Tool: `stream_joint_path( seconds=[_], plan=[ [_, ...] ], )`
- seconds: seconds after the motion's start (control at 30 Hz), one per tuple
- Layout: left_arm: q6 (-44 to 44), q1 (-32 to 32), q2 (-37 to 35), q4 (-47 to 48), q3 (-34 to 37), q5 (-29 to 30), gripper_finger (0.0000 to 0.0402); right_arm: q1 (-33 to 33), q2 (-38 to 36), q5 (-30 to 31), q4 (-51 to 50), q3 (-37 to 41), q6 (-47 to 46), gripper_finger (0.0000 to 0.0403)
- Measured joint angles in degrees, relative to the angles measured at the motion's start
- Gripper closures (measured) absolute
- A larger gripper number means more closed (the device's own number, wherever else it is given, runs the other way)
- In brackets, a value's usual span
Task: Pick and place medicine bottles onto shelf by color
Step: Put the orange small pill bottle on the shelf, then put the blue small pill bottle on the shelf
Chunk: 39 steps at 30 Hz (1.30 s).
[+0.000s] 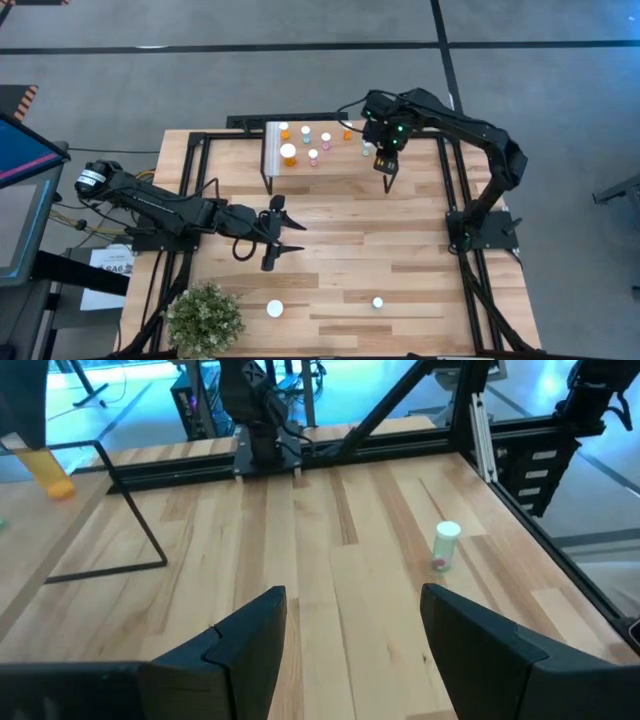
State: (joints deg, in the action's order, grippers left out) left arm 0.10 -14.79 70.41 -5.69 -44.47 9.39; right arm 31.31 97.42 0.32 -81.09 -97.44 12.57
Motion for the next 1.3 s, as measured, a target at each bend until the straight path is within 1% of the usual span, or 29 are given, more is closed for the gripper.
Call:
stream_joint_path(
  seconds=[0.13,0.4,0.73,0.93,1.3],
  plan=[
    [0.1,0.0,0.0,0.2,0.0,0.0,0.018,0.0,0.6,-0.2,-0.3,-1.3,0.0,0.0261],
    [0.0,0.0,0.0,0.2,0.0,0.0,0.018,-0.1,0.9,0.0,-0.3,-4.7,-0.5,0.0235],
    [-0.2,0.0,0.0,0.2,0.0,0.0,0.018,-0.1,0.9,0.0,-0.3,-4.7,-0.6,0.02],
    [-0.3,0.0,0.0,0.2,0.0,0.0,0.018,0.0,0.9,0.0,-1.7,-4.8,-1.2,0.0193],
    [-0.3,0.0,0.0,0.2,0.0,0.0,0.018,0.3,0.7,0.1,-6.3,-4.8,-3.6,0.0192]
  ],
)
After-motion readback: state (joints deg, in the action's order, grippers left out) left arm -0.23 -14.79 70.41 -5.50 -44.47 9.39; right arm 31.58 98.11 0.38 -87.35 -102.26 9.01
